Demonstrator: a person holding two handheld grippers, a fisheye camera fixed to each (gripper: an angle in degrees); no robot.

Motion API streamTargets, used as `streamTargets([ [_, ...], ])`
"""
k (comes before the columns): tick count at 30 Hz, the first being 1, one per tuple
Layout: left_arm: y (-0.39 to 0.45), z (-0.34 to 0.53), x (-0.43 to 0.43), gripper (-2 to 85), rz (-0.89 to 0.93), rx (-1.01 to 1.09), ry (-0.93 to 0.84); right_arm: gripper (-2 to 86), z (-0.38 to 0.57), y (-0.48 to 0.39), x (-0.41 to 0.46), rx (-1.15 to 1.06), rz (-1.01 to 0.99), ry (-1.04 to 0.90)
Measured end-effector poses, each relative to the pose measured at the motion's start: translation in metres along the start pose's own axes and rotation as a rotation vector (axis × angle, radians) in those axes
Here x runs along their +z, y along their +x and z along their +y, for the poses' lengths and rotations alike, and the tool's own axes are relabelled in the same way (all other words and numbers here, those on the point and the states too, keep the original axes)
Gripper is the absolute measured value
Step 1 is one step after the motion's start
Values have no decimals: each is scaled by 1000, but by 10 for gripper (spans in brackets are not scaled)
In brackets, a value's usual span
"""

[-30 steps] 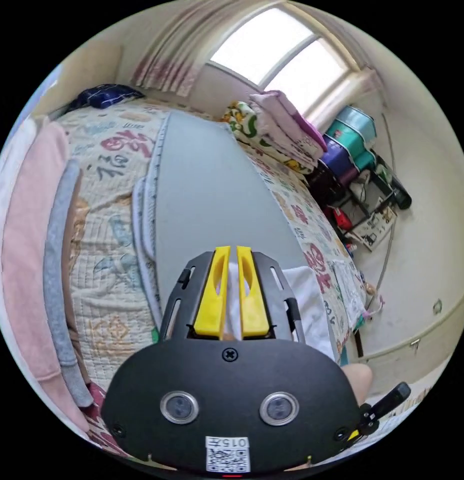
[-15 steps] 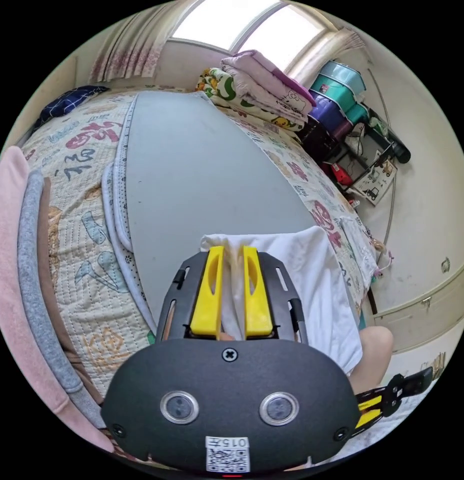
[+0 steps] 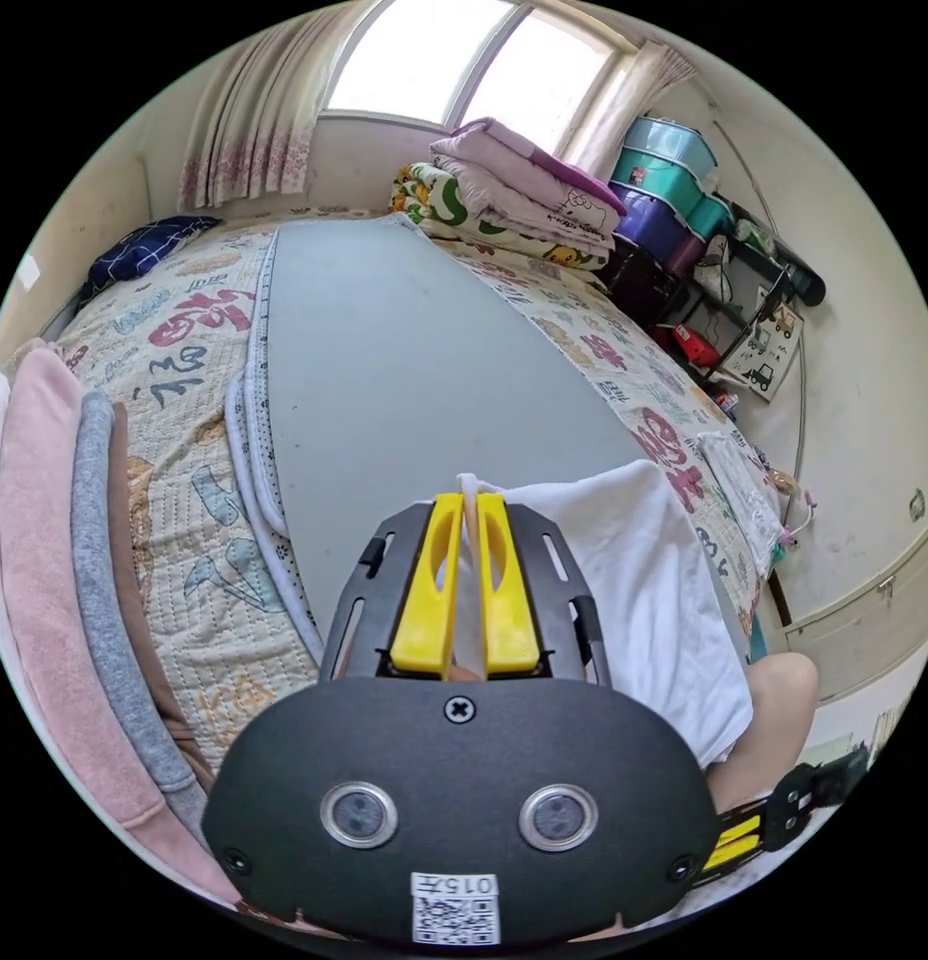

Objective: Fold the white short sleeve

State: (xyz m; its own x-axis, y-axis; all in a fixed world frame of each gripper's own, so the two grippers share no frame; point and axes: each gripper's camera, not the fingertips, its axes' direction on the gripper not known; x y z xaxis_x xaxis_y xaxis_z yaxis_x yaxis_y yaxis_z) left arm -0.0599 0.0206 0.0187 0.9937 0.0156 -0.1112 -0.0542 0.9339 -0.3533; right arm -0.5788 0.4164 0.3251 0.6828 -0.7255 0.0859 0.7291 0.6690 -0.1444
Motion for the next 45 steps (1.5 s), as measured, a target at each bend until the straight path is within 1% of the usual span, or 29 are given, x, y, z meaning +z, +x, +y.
streamTargets([
  [2,-1,2,5,13,0,-7,-6,77,-2,-7,15,-54,75,-10],
  [5,1,3,9,13,-1,-7,-1,104,-6,-13,53,-101,138,-82],
  [7,1,3,10,13,-2,1,9,94,-7,-13,72,-94,206,-117],
  [8,2,4,9,12,5,12,28,68,-6,-11,75,-64,266,-115],
  [9,1,5,9,12,11,12,35,48,-6,-11,75,-64,271,-118],
  [11,0,3,10,11,23,11,40,17,-2,-10,63,-77,186,-113],
  [16,7,-3,5,13,-29,40,94,10,2,-1,42,-56,65,-63],
  [18,6,-6,14,15,-34,38,72,11,0,7,56,-43,60,-87],
  [20,4,-8,37,22,-86,33,0,18,-4,21,84,5,60,-183],
  [22,0,-14,47,37,-95,-2,-42,29,-5,25,78,19,25,-150],
  [24,-2,-19,47,57,-102,-20,-39,51,-5,28,64,13,-37,-135],
  [26,-6,-26,43,78,-103,-41,-56,57,3,34,30,-27,-149,-83],
  [27,-5,-27,40,79,-105,-35,-52,58,6,37,20,-34,-159,-66],
  [30,4,-31,17,82,-106,39,-25,61,28,65,-34,-4,-69,8],
  [32,22,-28,4,80,-19,211,-59,65,48,93,-63,23,99,8],
  [33,28,-26,2,79,21,262,-82,66,53,100,-66,34,133,-5],
  [34,37,-21,1,81,115,347,-137,73,60,115,-69,63,171,-49],
  [35,44,-16,2,86,219,385,-188,80,65,127,-70,82,188,-82],
  [36,47,-13,2,92,281,407,-215,84,67,131,-69,88,200,-87],
  [37,55,-6,3,103,413,473,-262,91,69,137,-68,80,227,-83],
  [38,63,2,1,103,506,535,-287,96,67,141,-64,66,257,-92],
  [40,75,17,1,99,576,637,-334,105,61,146,-55,52,319,-145],
  [42,84,33,4,97,573,719,-394,110,53,148,-48,31,404,-168],
  [43,88,43,9,98,538,761,-439,102,48,151,-46,21,440,-180],
  [45,90,54,18,102,488,794,-499,74,43,153,-46,-3,435,-187],
])
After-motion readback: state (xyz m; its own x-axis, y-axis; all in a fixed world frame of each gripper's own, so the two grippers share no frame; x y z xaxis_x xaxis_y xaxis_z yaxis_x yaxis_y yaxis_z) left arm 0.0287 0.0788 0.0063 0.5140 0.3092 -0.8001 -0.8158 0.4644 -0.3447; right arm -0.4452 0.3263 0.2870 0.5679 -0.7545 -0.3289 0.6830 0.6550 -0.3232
